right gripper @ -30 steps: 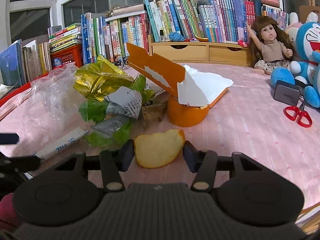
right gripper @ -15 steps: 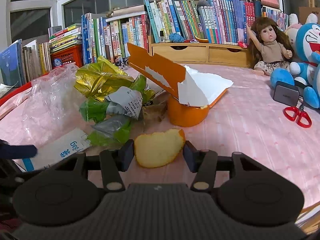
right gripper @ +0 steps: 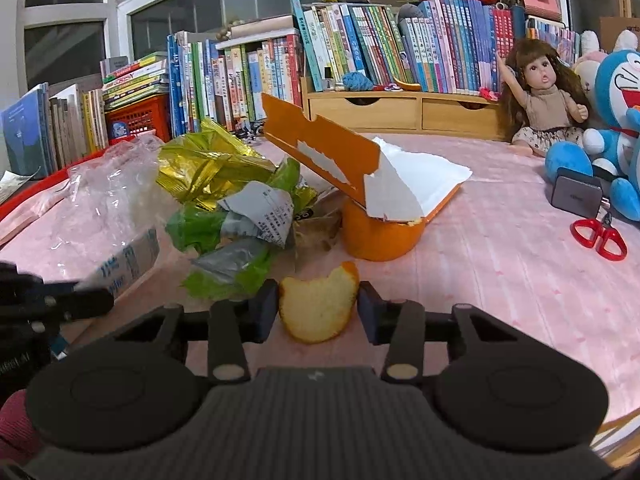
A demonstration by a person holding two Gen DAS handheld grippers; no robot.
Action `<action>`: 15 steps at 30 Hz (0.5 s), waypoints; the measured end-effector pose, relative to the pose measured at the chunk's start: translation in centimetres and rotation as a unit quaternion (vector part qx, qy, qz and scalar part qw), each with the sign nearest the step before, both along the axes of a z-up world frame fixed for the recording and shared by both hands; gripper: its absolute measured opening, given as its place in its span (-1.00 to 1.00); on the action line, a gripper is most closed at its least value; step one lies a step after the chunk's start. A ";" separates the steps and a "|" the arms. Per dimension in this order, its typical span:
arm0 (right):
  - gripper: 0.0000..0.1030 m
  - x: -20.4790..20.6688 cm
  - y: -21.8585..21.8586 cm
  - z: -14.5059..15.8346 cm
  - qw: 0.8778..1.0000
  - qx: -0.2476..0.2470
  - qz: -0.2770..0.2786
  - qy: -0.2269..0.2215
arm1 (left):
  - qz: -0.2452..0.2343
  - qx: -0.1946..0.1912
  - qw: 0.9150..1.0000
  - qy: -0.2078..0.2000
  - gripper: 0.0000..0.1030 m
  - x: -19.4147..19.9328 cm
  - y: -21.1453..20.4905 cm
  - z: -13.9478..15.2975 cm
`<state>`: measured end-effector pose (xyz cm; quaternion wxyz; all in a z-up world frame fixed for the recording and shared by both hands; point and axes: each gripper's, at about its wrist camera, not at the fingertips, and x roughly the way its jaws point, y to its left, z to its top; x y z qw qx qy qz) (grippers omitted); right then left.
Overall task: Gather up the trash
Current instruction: 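Carry the paper bag and orange peel down into the black trash bin and release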
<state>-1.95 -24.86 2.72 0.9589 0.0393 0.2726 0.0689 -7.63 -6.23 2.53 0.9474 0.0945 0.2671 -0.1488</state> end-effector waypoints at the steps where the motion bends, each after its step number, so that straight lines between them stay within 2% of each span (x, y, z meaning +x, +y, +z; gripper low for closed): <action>1: -0.11 -0.1 0.1 0.1 1.000 0.001 0.001 -0.002 | -0.001 -0.008 1.000 0.005 -0.90 0.1 0.2 0.2; 11: -0.14 -2.0 0.6 1.3 1.000 0.016 0.017 -0.015 | 0.026 -0.058 0.998 0.015 -0.91 -0.7 2.4 0.9; 15: -0.15 -3.4 0.9 1.5 0.999 0.026 0.028 -0.011 | 0.023 -0.074 0.997 0.023 -0.91 -1.4 3.2 1.3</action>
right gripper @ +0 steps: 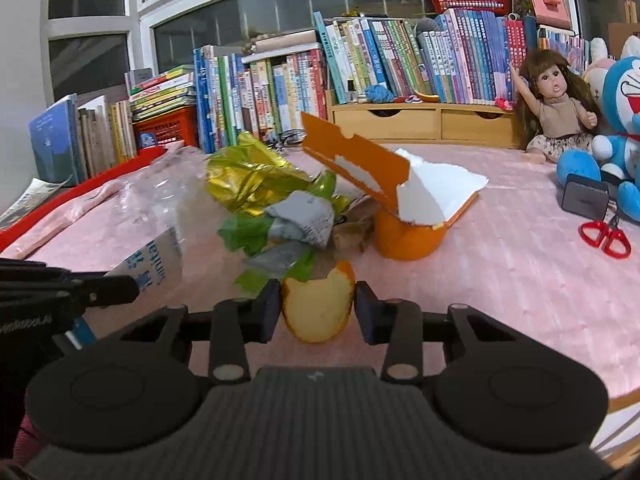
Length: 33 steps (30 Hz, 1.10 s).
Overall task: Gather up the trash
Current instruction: 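Carry the paper bag and orange peel down into the black trash bin and release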
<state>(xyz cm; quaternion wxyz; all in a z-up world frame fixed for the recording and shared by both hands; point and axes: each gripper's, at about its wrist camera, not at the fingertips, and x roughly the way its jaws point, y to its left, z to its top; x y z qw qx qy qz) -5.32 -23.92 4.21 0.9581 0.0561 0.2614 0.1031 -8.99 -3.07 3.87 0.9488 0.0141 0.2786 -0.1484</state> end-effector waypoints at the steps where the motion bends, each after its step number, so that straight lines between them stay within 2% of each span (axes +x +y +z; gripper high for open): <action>1: -0.15 -0.3 0.1 0.1 1.000 0.001 0.003 0.001 | -0.002 0.000 1.000 0.000 -0.91 -0.3 0.1 0.1; 6: -0.15 -2.3 0.5 0.4 1.000 0.013 0.024 0.016 | -0.023 0.001 1.000 0.009 -0.91 -2.1 0.7 0.9; 13: -0.15 -5.6 1.1 0.0 0.996 0.007 0.069 0.054 | -0.059 -0.009 0.997 0.057 -0.91 -4.9 2.0 0.7; 19: -0.14 -6.2 1.7 -2.1 0.990 0.005 0.096 0.106 | -0.064 -0.015 0.992 0.104 -0.91 -5.8 2.5 -0.8; 24: -0.14 -6.2 1.8 -4.4 0.984 0.017 0.096 0.150 | -0.068 -0.013 0.988 0.135 -0.93 -6.1 2.6 -2.3; 26: -0.14 -6.1 1.9 -5.3 0.982 0.018 0.094 0.162 | -0.065 -0.011 0.987 0.148 -1.00 -6.1 2.6 -3.1; 33: -0.09 -6.0 2.6 -7.3 0.976 0.014 0.102 0.191 | -0.059 0.006 0.983 0.175 -1.00 -5.9 2.3 -5.4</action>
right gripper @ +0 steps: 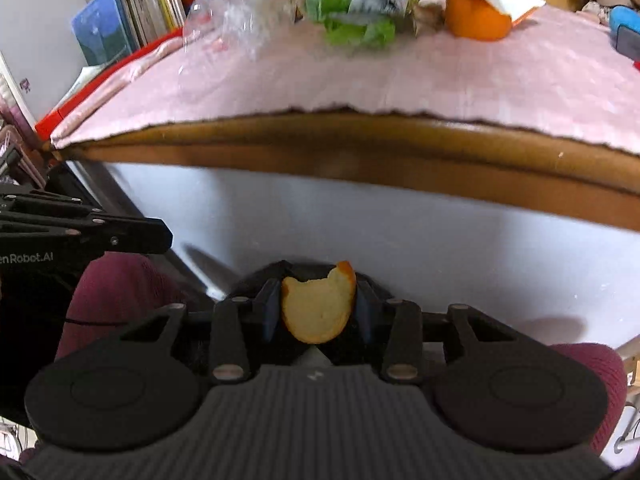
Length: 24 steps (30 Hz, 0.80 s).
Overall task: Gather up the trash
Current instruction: 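Carry the paper bag and orange peel down into the black trash bin and release, then grasp the clear plastic bag with the left gripper while the right gripper grasps the green wrapper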
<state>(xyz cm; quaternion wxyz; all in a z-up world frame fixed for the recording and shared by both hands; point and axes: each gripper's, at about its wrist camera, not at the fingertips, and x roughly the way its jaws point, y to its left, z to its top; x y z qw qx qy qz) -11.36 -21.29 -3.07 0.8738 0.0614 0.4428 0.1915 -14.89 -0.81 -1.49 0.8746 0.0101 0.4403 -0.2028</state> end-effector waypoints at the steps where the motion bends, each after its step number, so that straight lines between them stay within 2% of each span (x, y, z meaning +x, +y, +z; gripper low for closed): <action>1: -0.07 -0.1 0.1 0.0 1.000 0.001 0.002 0.002 | 0.002 0.002 1.000 0.001 -1.00 0.1 0.0 -0.2; 5: 0.08 0.3 0.5 0.0 1.000 0.005 0.010 0.009 | 0.008 0.009 1.000 0.005 -0.99 0.6 0.1 -0.3; 9: 0.33 0.5 0.8 -0.2 1.000 0.005 0.013 0.015 | 0.010 0.012 1.000 0.010 -0.93 0.9 0.0 -0.7; 13: 0.41 0.5 0.8 -0.2 1.000 0.005 0.018 0.016 | 0.016 0.022 1.000 0.002 -0.77 0.9 -0.2 -0.8; 15: 0.46 0.5 1.0 -0.2 1.000 0.003 0.020 0.015 | 0.018 0.026 0.999 -0.004 -0.48 1.0 -0.2 -0.8; 17: 0.50 0.5 1.0 -0.1 1.000 0.003 0.021 0.013 | 0.023 0.026 0.999 -0.009 -0.31 1.1 0.0 -0.7; 24: 0.54 0.7 0.9 0.5 1.000 0.001 0.014 -0.004 | 0.043 0.023 0.998 -0.027 -0.08 1.4 0.6 -0.1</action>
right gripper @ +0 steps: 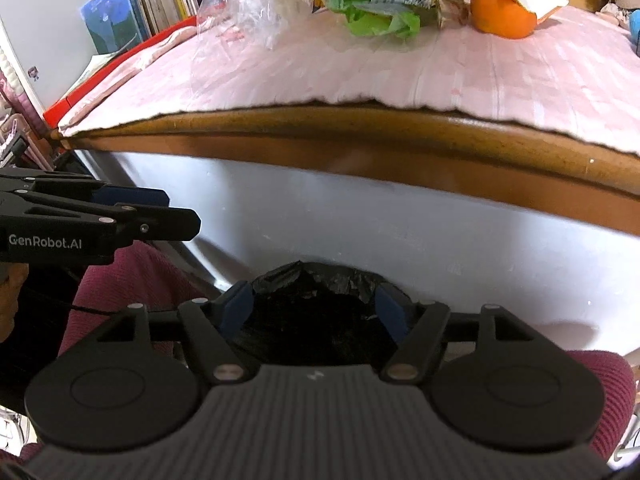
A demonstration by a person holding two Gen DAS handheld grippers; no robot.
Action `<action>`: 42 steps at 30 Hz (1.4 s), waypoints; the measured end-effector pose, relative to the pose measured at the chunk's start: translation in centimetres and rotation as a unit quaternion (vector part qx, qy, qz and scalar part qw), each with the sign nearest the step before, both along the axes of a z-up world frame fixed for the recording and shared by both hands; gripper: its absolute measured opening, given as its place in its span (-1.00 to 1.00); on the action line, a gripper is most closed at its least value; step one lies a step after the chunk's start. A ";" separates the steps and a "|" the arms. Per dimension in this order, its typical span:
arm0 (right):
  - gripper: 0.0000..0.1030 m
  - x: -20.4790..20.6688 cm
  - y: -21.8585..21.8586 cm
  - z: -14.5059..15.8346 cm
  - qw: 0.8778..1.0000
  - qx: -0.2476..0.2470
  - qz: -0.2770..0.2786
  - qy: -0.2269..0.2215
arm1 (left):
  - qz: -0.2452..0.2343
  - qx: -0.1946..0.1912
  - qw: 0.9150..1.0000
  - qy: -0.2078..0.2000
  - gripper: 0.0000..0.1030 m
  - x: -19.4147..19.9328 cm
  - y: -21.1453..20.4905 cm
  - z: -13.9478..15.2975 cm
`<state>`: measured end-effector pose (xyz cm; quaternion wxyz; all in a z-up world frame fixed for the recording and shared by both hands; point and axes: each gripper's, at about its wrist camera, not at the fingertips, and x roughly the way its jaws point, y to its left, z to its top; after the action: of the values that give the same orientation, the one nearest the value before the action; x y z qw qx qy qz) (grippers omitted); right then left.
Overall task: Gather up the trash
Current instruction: 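Grasp the clear plastic bag with the left gripper while the right gripper grasps the green wrapper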
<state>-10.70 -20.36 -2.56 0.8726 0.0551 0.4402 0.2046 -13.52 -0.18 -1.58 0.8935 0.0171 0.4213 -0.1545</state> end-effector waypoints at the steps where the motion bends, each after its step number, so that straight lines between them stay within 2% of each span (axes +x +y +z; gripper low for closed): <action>1: 0.54 0.0 -0.1 0.2 1.000 0.000 -0.002 -0.005 | 0.005 -0.003 1.000 -0.006 -0.07 0.0 0.2 0.2; 11: 0.54 0.8 -1.5 3.6 0.996 -0.011 -0.015 -0.084 | 0.034 -0.007 0.994 -0.099 0.15 0.0 0.9 4.0; 17: 0.54 2.2 -2.2 5.5 0.990 -0.016 -0.048 -0.133 | 0.079 -0.021 0.981 -0.174 0.59 1.6 1.2 6.2; 19: 0.54 3.2 -2.5 6.0 0.988 -0.001 -0.062 -0.139 | 0.090 -0.036 0.978 -0.187 0.60 2.6 1.5 6.8; 26: 0.54 5.7 -2.5 7.8 0.980 0.006 -0.085 -0.178 | 0.127 -0.094 0.969 -0.193 0.77 6.5 2.4 7.5; 30: 0.54 6.0 -2.5 9.1 0.976 0.005 -0.085 -0.202 | 0.142 -0.080 0.965 -0.204 0.81 8.1 2.2 7.3; 33: 0.54 6.7 -2.3 9.5 0.973 -0.009 -0.087 -0.215 | 0.147 -0.070 0.966 -0.200 0.81 9.2 1.9 6.8; 42: 0.52 10.8 -1.5 8.4 0.966 -0.036 -0.110 -0.230 | 0.148 -0.043 0.969 -0.195 0.81 12.5 0.4 5.4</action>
<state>0.13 -21.85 5.82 0.9689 0.0237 0.2259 0.0984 -1.01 0.25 3.77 0.9712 -0.0543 0.2298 -0.0327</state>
